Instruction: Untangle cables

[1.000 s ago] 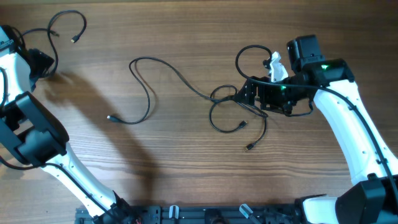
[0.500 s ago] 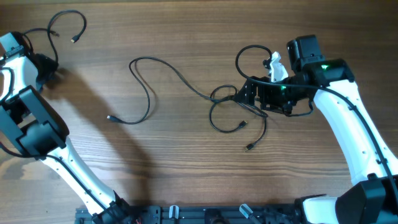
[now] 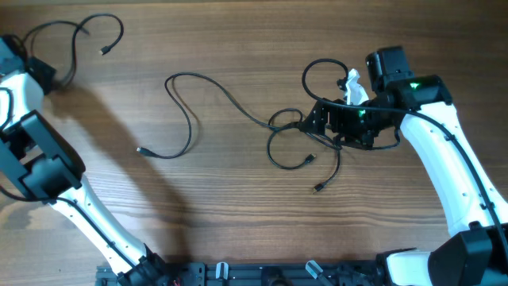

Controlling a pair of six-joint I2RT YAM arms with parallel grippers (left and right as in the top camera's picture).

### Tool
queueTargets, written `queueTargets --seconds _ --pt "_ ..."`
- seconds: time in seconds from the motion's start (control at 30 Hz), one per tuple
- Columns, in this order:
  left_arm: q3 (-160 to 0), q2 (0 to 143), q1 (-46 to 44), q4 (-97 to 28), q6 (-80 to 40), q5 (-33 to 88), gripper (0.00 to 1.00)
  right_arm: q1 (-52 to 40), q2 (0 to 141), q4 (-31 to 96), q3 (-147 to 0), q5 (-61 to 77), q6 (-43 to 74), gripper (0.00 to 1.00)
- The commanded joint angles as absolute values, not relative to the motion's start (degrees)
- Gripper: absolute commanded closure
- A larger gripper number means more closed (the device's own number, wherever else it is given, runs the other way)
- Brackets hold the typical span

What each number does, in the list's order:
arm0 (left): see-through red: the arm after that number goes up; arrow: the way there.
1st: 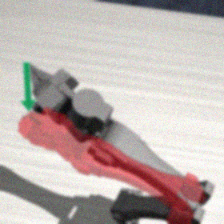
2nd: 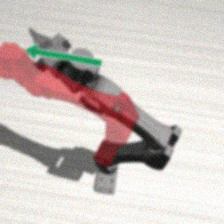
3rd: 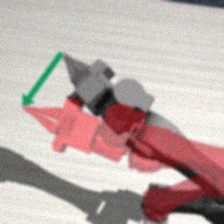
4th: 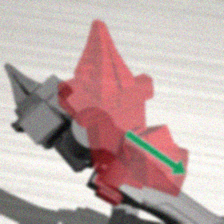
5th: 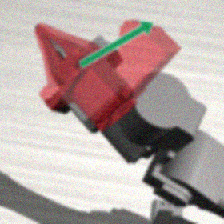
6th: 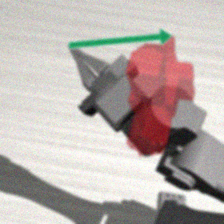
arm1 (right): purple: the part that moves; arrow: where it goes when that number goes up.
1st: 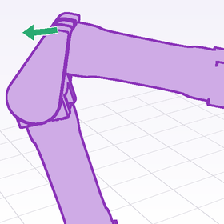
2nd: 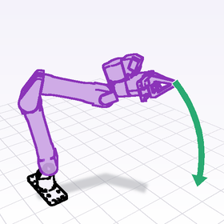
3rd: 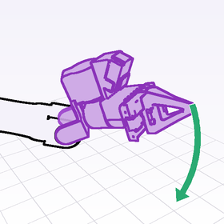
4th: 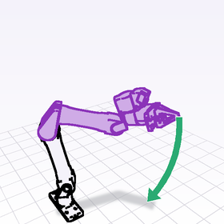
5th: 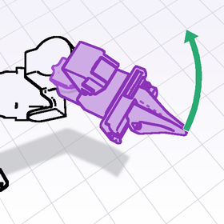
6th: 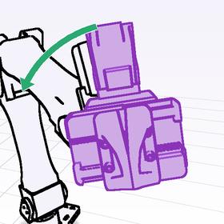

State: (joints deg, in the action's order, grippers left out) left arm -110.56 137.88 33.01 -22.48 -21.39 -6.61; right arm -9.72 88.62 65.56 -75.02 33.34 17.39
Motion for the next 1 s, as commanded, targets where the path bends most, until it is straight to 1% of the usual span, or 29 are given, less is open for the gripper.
queueTargets --seconds 0.0,0.27,0.47,0.57,0.67,0.77,0.87,0.97 --pt "-115.96 131.55 34.79 -20.32 -19.7 -7.33 0.0 -9.96 89.06 65.45 -74.52 32.4 18.17 0.0" --pt "-115.83 131.31 34.96 -26.5 -19.73 -7.33 0.0 -9.96 89.06 66.72 -74.52 32.4 18.13 0.0" --pt "-115.83 126.1 34.74 -33.52 -19.73 -6.04 0.0 -9.96 89.06 66.92 -74.52 32.42 18.02 0.0" --pt "-115.83 120.7 34.74 -41.95 -19.75 1.41 0.0 -9.96 89.03 66.89 -74.52 32.34 17.93 0.04" --pt "-115.83 116.86 34.72 -44.69 -19.75 9.52 0.0 -9.96 88.97 67.48 -74.52 32.14 17.85 0.06" --pt "-115.83 112.64 34.5 -46.74 -20.43 18.17 0.0 -9.96 87.5 69.01 -74.52 32.18 17.76 0.07" --pt "-115.83 109.1 32.29 -47.86 -24.95 23.57 0.0 -9.96 81.52 71.55 -74.52 31.2 16.51 0.07" --pt "-115.83 108.12 27.64 -50.09 -24.91 28.27 0.0 -9.96 72.64 74.96 -74.52 26.48 16.73 0.06"
